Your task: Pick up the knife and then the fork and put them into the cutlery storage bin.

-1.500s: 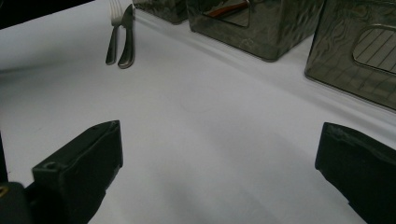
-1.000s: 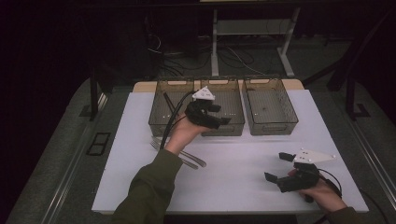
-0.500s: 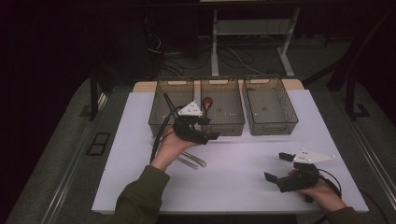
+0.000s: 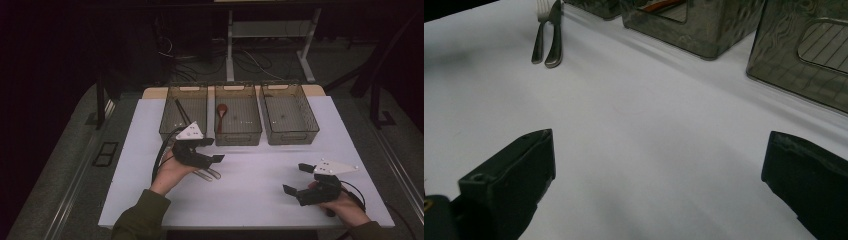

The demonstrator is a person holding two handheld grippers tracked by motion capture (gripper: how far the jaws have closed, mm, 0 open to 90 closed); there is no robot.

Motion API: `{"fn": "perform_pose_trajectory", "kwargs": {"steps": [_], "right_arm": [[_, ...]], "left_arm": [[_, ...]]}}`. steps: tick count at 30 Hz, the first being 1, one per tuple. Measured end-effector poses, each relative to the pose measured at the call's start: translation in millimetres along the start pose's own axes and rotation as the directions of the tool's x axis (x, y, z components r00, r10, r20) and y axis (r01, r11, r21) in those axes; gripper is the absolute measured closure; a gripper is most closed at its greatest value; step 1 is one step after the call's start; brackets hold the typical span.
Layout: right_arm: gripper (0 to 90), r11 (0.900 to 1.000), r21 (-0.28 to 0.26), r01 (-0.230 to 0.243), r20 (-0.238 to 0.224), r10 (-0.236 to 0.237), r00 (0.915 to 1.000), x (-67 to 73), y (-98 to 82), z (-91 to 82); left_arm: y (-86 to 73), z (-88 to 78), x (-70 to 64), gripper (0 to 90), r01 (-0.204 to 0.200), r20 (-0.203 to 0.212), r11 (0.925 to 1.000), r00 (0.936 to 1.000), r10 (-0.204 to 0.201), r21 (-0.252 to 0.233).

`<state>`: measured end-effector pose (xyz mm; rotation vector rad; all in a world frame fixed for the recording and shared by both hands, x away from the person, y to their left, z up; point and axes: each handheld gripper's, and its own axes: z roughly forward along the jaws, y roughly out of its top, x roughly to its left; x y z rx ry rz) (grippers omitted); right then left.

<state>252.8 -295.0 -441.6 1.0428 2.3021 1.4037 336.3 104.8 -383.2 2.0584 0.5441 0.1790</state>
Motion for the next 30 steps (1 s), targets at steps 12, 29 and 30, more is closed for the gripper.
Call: {"fn": "perform_pose_trajectory", "kwargs": {"steps": [12, 29, 30], "right_arm": [[0.2, 1.0, 0.003, 0.008, 0.0, -0.008, 1.0, 1.8, 0.8, 1.4], [0.2, 1.0, 0.012, 0.019, 0.001, -0.019, 0.9998, 2.7, 0.4, 2.7], [0.2, 1.0, 0.013, 0.019, 0.001, -0.019, 0.9998, 2.7, 0.4, 2.8]], "left_arm": [[-32.3, -34.0, 7.7, 47.4, 0.032, -0.1, 0.9993, 0.9946, -0.03, 0.021], [-67.8, -51.6, 47.0, 88.4, 0.088, -0.237, 0.98, 0.9704, -0.044, 0.179], [-69.0, -48.5, 48.2, 88.4, 0.089, -0.23, 0.9783, 0.9722, -0.044, 0.187]]}}
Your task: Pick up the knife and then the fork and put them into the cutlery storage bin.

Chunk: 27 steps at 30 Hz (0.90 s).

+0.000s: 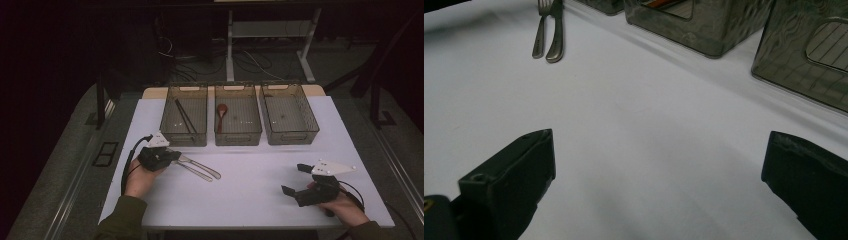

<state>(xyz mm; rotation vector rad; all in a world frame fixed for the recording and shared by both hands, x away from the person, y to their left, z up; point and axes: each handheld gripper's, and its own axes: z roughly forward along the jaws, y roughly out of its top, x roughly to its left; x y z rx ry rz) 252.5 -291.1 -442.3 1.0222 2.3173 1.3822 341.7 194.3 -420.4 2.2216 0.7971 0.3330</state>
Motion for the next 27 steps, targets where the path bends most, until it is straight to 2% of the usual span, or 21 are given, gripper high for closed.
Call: {"fn": "perform_pose_trajectory", "kwargs": {"steps": [5, 6, 8, 13, 20, 27], "right_arm": [[0.2, 1.0, -0.001, 0.003, -0.001, -0.003, 1.0, 0.3, 0.1, 0.0], [0.2, 1.0, -0.001, 0.003, -0.001, -0.003, 1.0, 0.3, 0.1, 0.0], [0.2, 1.0, -0.001, 0.003, -0.001, -0.003, 1.0, 0.2, 0.2, 0.0], [0.2, 1.0, -0.002, 0.002, -0.001, -0.002, 1.0, 0.6, 0.4, 0.0], [0.2, 1.0, 0.0, 0.003, -0.001, -0.003, 1.0, 0.8, 0.4, 0.1], [0.2, 1.0, 0.0, 0.003, -0.001, -0.003, 1.0, 0.7, 0.3, 0.2]], "left_arm": [[-2.7, 14.3, 0.0, 88.5, -0.016, 0.02, 0.9984, 0.9997, 0.015, 0.054], [-3.2, 16.3, -0.5, 88.6, -0.009, 0.022, 0.9985, 0.9997, 0.008, 0.054], [-3.5, 18.9, 0.4, 88.6, -0.031, 0.024, 0.9973, 0.9993, 0.029, 0.067], [-4.5, 23.8, -0.1, 88.6, -0.024, 0.035, 0.9973, 0.9992, 0.021, 0.069], [-4.2, 27.4, -1.4, 88.7, -0.047, 0.032, 0.9946, 0.9985, 0.044, 0.093], [-4.6, 25.8, -1.8, 88.8, -0.049, 0.04, 0.9939, 0.9982, 0.045, 0.099]]}}
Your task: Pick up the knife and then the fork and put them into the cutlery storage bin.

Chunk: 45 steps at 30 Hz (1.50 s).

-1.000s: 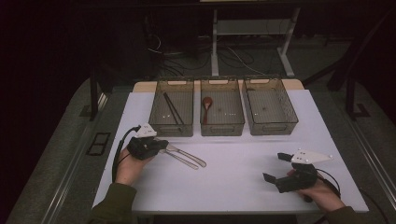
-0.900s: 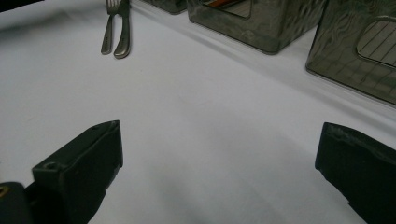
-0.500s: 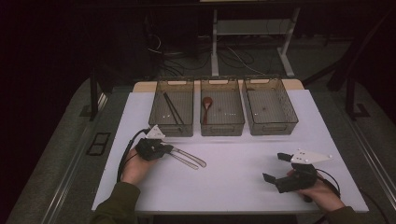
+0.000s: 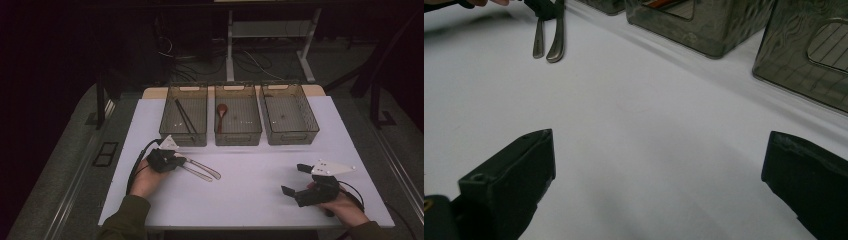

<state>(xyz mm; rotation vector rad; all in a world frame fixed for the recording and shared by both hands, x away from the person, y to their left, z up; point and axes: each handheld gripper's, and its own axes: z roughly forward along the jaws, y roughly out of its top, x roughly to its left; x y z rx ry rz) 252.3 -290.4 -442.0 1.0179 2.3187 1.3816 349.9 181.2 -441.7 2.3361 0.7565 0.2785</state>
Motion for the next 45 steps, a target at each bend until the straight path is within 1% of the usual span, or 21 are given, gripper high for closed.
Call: {"fn": "perform_pose_trajectory", "kwargs": {"steps": [6, 7, 8, 9, 12, 14, 17, 18, 19, 20, 21, 22, 26, 28, 30, 32, 34, 35, 36, 40, 45], "right_arm": [[0.2, 1.0, 0.002, 0.0, 0.001, 0.0, 1.0, -0.3, -0.1, 0.1], [0.2, 1.0, 0.002, 0.0, 0.002, 0.0, 1.0, -0.4, -0.1, 0.0], [0.2, 1.0, 0.002, 0.0, 0.001, 0.0, 1.0, -0.4, -0.1, -0.1], [0.2, 1.0, 0.002, -0.001, 0.002, 0.001, 1.0, -0.4, -0.1, -0.1], [0.2, 1.0, 0.001, 0.001, 0.002, -0.001, 1.0, -0.5, -0.1, -0.3], [0.2, 1.0, 0.0, -0.002, 0.002, 0.002, 1.0, -0.4, 0.0, -0.6], [0.2, 1.0, 0.0, -0.003, 0.001, 0.003, 1.0, -0.7, -0.2, -0.9], [0.2, 1.0, 0.0, -0.005, 0.001, 0.005, 1.0, -0.9, -0.3, -1.0], [0.2, 1.0, 0.0, -0.005, 0.001, 0.005, 1.0, -1.0, -0.3, -1.1], [0.2, 1.0, -0.002, -0.004, 0.002, 0.004, 1.0, -1.2, -0.3, -1.1], [0.2, 1.0, -0.003, -0.005, 0.003, 0.005, 1.0, -1.2, -0.3, -1.3], [0.2, 1.0, -0.004, -0.003, 0.004, 0.003, 1.0, -1.2, -0.2, -1.3], [0.2, 1.0, -0.004, -0.003, 0.005, 0.003, 1.0, -1.0, 0.0, -1.3], [0.2, 1.0, -0.004, -0.003, 0.003, 0.003, 1.0, -0.8, 0.1, -1.2], [0.2, 1.0, -0.004, -0.003, 0.005, 0.003, 1.0, -1.0, 0.0, -1.2], [0.2, 1.0, -0.005, -0.003, 0.005, 0.003, 1.0, -1.2, 0.0, -1.3], [0.2, 1.0, -0.005, -0.002, 0.005, 0.002, 1.0, -1.1, 0.1, -1.5], [0.2, 1.0, -0.005, -0.002, 0.003, 0.002, 1.0, -1.1, 0.0, -1.6], [0.2, 1.0, -0.005, -0.002, 0.004, 0.002, 1.0, -1.0, 0.0, -1.4], [0.2, 1.0, 0.0, -0.004, 0.001, 0.004, 1.0, -0.7, -0.1, -0.6], [0.2, 1.0, -0.001, -0.005, 0.001, 0.005, 1.0, -0.8, -0.1, -0.6]], "left_arm": [[-1.7, -4.3, -0.9, 88.7, -0.008, 0.014, 0.9997, 0.9999, 0.008, 0.023], [-2.4, -4.8, -2.1, 88.7, 0.003, 0.015, 0.9998, 0.9999, -0.003, 0.02], [-3.0, -6.1, -1.9, 88.7, -0.006, 0.017, 0.9996, 0.9998, 0.005, 0.029], [-3.7, -6.6, -3.0, 88.7, 0.004, 0.019, 0.9996, 0.9998, -0.004, 0.026], [-5.6, -9.9, -3.8, 88.8, -0.008, 0.023, 0.9992, 0.9997, 0.007, 0.04], [-8.0, -12.1, -4.8, 88.7, -0.003, 0.031, 0.9991, 0.9995, 0.001, 0.043], [-12.9, -16.0, -6.0, 88.7, 0.013, 0.049, 0.9991, 0.9987, -0.015, 0.041], [-14.3, -17.4, -5.8, 88.8, 0.006, 0.051, 0.9991, 0.9986, -0.008, 0.041], [-16.1, -18.8, -7.1, 88.8, 0.023, 0.057, 0.9988, 0.9981, -0.026, 0.043], [-17.6, -19.7, -6.3, 88.8, 0.01, 0.064, 0.9992, 0.9979, -0.013, 0.039], [-19.4, -20.9, -7.7, 88.8, 0.025, 0.069, 0.999, 0.9973, -0.028, 0.036], [-20.7, -21.8, -7.3, 88.8, 0.016, 0.075, 0.9993, 0.997, -0.019, 0.035], [-25.9, -26.0, -12.3, 88.8, 0.025, 0.096, 0.9991, 0.995, -0.028, 0.034], [-27.8, -28.3, -14.9, 88.7, 0.016, 0.101, 0.9991, 0.9947, -0.02, 0.039], [-29.4, -29.4, -17.6, 88.7, 0.026, 0.105, 0.9991, 0.994, -0.03, 0.034], [-30.1, -31.6, -17.8, 88.7, 0.015, 0.106, 0.9991, 0.9942, -0.019, 0.039], [-30.4, -36.0, -17.4, 88.6, 0.011, 0.101, 0.9997, 0.9948, -0.013, 0.024], [-30.0, -38.4, -16.8, 86.8, -0.002, 0.099, 1.0, 0.9951, 0.001, 0.007], [-29.8, -41.1, -18.0, 83.7, 0.003, 0.099, 1.0, 0.9951, -0.003, -0.002], [-29.1, -44.9, -22.2, 76.2, -0.03, 0.124, 0.9986, 0.9916, 0.036, -0.044], [-29.7, -39.2, -24.8, 70.7, -0.065, 0.143, 0.9971, 0.9872, 0.07, -0.038]]}}
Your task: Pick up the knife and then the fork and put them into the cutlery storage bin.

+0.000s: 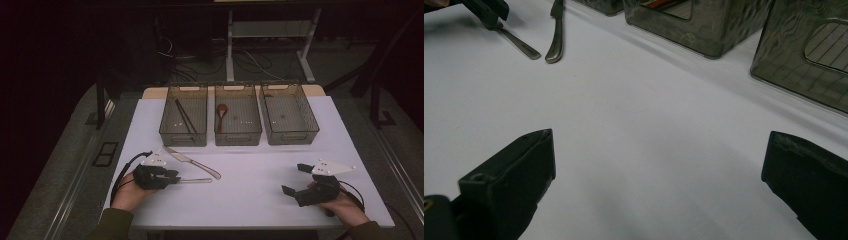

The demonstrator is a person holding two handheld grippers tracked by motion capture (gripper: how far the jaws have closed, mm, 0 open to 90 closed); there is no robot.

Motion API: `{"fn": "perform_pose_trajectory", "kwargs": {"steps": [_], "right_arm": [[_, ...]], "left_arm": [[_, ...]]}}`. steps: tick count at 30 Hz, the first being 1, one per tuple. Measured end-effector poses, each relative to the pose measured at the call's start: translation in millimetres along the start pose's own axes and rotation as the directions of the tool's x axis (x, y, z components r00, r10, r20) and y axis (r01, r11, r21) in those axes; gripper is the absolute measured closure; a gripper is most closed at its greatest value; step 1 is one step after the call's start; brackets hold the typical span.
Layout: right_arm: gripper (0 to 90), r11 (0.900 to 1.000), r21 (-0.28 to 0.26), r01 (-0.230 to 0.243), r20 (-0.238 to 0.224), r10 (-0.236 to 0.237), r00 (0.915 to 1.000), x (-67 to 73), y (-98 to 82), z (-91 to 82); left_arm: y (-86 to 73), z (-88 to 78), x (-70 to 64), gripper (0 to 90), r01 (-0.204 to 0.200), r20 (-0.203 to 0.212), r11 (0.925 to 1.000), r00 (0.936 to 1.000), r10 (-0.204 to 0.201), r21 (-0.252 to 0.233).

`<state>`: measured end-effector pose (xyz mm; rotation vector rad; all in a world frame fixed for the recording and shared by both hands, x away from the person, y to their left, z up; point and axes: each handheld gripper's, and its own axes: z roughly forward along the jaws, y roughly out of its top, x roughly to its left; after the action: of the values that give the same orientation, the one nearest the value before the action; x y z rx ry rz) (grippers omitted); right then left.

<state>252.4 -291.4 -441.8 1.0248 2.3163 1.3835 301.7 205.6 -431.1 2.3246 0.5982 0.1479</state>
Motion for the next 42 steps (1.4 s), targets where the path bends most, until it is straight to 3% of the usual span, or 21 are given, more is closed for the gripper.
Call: {"fn": "perform_pose_trajectory", "kwargs": {"steps": [5, 11, 25, 32, 36, 42], "right_arm": [[0.2, 1.0, 0.001, 0.007, 0.001, -0.007, 1.0, 0.2, -0.1, 0.2], [0.2, 1.0, 0.004, 0.006, 0.001, -0.006, 1.0, 0.4, -0.1, 0.8], [0.2, 1.0, 0.007, 0.008, 0.0, -0.008, 1.0, 0.8, -0.3, 0.7], [0.2, 1.0, 0.022, 0.009, -0.003, -0.009, 1.0, 0.0, -0.1, 1.9], [0.2, 0.999, 0.042, 0.001, -0.034, 0.001, 0.9994, -2.6, 1.8, 2.7], [0.1, 0.999, 0.041, 0.025, -0.051, -0.023, 0.9984, 0.9, 5.3, 0.4]], "left_arm": [[-2.8, 7.3, 3.1, 70.0, -0.021, 0.026, 0.9995, 0.9995, 0.02, 0.024], [-5.3, 9.7, 5.7, 75.4, -0.012, 0.066, 0.9997, 0.9978, 0.01, 0.021], [-7.4, 9.3, -10.4, 81.9, -0.073, 0.087, 0.9969, 0.9937, 0.071, 0.027], [-7.0, 9.2, -13.0, 83.9, -0.083, 0.113, 0.9961, 0.9904, 0.079, 0.029], [-6.1, 8.4, -13.7, 84.0, -0.081, 0.116, 0.9961, 0.9903, 0.076, 0.035], [-2.6, 0.1, -13.3, 84.1, -0.079, 0.111, 0.9969, 0.9908, 0.078, 0.005]]}}
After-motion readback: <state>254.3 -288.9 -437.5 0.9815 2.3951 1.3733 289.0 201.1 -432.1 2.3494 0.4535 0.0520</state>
